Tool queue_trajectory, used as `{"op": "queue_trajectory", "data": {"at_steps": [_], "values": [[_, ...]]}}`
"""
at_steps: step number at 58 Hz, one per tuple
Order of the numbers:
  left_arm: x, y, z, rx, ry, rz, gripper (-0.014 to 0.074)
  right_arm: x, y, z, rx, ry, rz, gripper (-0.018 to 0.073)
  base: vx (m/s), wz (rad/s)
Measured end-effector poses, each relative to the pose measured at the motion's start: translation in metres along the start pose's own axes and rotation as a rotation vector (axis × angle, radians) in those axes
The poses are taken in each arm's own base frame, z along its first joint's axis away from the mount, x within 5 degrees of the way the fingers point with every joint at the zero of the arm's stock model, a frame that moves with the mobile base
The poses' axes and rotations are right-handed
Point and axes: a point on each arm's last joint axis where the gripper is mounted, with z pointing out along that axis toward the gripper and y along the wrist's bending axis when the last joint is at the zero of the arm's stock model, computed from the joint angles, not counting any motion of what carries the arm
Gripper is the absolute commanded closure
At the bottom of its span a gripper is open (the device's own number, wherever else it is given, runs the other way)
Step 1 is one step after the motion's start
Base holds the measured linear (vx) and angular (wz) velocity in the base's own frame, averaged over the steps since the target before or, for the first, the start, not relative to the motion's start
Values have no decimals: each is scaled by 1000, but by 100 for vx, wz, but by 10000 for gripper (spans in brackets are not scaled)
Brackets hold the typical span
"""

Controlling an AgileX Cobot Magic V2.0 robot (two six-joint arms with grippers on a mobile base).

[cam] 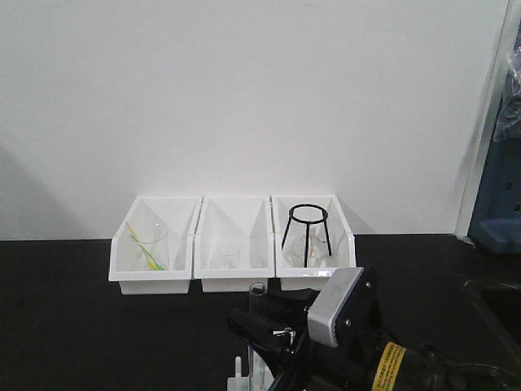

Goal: Flip and reinsert test tube from rack

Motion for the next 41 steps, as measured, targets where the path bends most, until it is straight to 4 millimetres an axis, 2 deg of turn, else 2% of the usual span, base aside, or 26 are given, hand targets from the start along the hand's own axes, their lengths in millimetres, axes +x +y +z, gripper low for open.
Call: {"op": "queue_trajectory", "data": {"at_steps": [32,41], "values": [[0,0,0,0,0,0,602,10,-9,0,17,-17,-35,568,0,0],[0,0,0,0,0,0,602,27,-9,5,-6,22,-5,568,0,0]]}}
